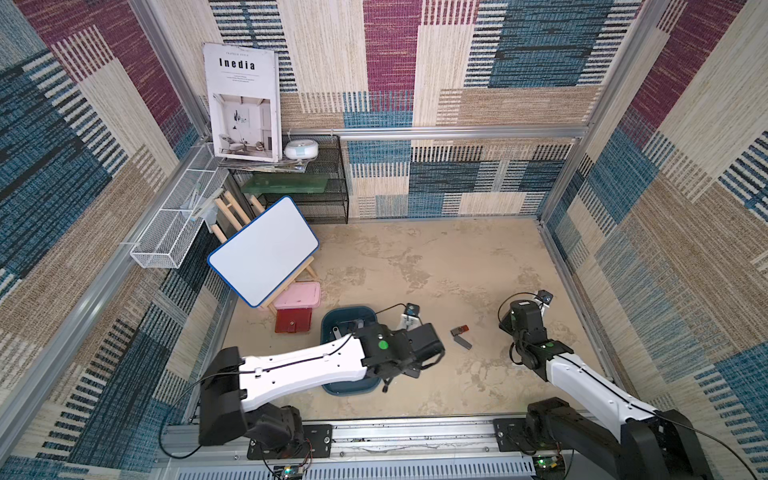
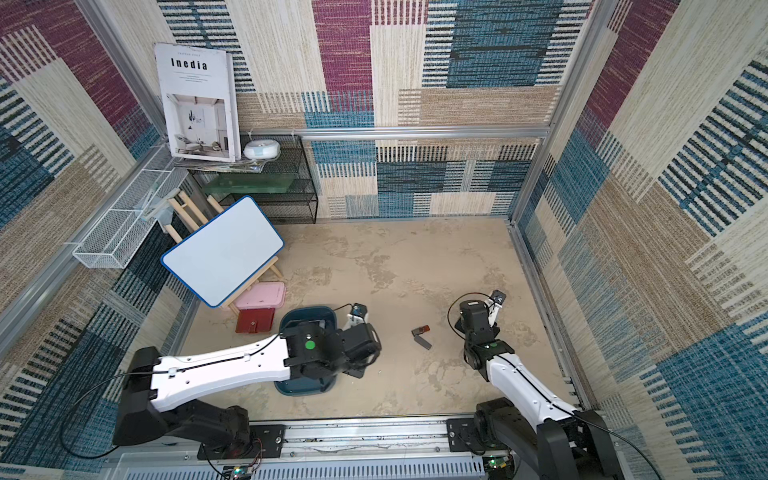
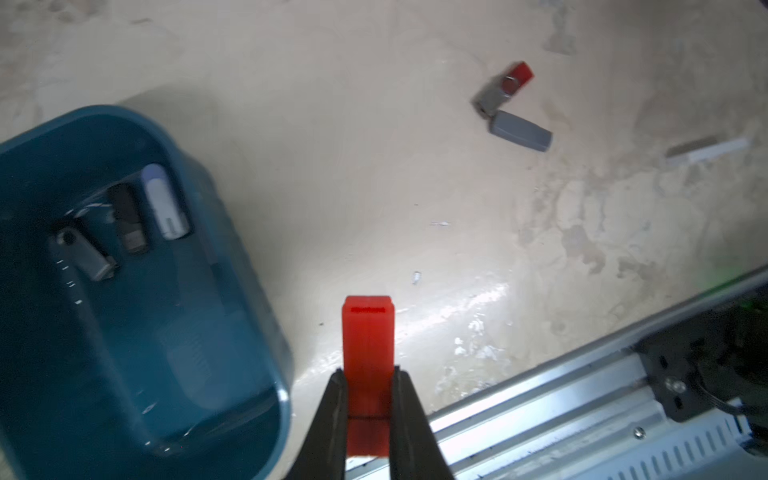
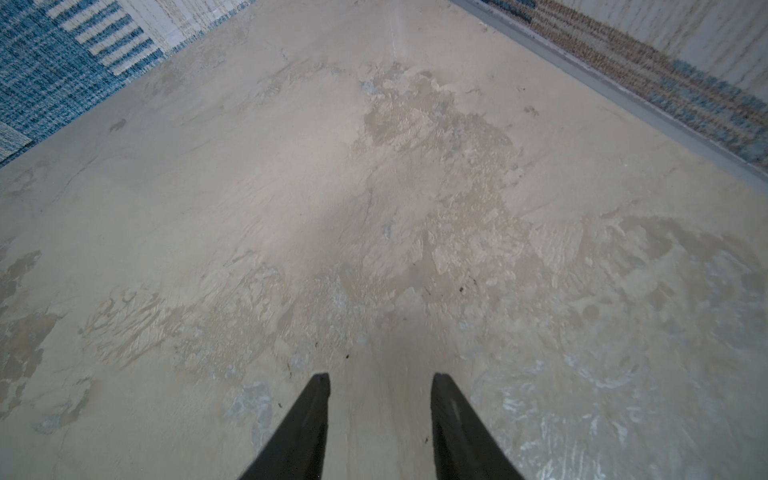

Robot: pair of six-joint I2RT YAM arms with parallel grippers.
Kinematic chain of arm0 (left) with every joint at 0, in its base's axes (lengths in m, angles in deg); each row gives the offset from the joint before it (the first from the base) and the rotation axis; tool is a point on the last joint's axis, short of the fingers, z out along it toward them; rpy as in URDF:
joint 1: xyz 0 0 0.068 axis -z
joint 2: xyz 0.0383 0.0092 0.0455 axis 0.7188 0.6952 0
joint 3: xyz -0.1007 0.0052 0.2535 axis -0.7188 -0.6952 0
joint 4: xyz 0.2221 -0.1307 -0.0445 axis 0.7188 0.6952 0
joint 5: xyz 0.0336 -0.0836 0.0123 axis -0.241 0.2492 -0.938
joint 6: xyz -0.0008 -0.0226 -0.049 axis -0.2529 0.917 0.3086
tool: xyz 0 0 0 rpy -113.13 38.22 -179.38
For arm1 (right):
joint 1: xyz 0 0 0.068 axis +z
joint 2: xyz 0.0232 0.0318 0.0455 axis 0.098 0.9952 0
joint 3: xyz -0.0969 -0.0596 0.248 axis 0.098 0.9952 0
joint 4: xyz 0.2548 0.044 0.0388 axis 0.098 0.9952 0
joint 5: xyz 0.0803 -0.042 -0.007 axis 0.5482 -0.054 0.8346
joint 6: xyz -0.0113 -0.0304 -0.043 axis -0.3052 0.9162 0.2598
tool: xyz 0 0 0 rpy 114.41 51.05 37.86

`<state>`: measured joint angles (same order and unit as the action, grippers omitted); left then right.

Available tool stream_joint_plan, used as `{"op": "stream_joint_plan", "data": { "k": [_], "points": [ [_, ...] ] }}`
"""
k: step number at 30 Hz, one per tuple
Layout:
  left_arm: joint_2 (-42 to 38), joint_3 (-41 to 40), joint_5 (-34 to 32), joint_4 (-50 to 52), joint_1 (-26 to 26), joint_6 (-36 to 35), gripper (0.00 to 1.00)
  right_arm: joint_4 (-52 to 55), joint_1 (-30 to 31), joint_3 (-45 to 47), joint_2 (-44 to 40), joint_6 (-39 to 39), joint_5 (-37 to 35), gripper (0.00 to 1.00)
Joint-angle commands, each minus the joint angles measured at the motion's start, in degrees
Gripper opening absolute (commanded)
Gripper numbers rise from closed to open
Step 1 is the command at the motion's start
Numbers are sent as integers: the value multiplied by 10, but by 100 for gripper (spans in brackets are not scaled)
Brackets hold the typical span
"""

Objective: Put the usb flash drive into the storage box
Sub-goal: Place the USB flash in the storage box.

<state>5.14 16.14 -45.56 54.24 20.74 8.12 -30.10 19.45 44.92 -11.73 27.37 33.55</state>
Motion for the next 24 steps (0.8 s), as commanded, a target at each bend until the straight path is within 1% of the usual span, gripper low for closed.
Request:
{"op": "stream_joint_plan", "data": {
  "k": [1,3,5,7,13,19,24],
  "points": [
    [-78,-66,12,-14,-71,-3,16,-7,1,1,3,0,-1,45],
    [-109,-110,48,-42,-133,-17,18,-9,1,2,4,1,-1,45],
    [-114,-133,88,-64,-184,-36,18,-9,1,2,6,0,-2,45],
    [-101,-139,118,-84,-216,-47,17,-10,1,2,8,-1,-1,45],
    [-31,-135,186,-147,-284,-69,16,-9,1,3,9,-2,-1,45],
    [41,-108,188,-157,-303,-75,15,-15,1,5,10,0,0,45],
    [81,-103,186,-169,-311,-70,15,-15,1,2,16,0,1,45]
  ]
}}
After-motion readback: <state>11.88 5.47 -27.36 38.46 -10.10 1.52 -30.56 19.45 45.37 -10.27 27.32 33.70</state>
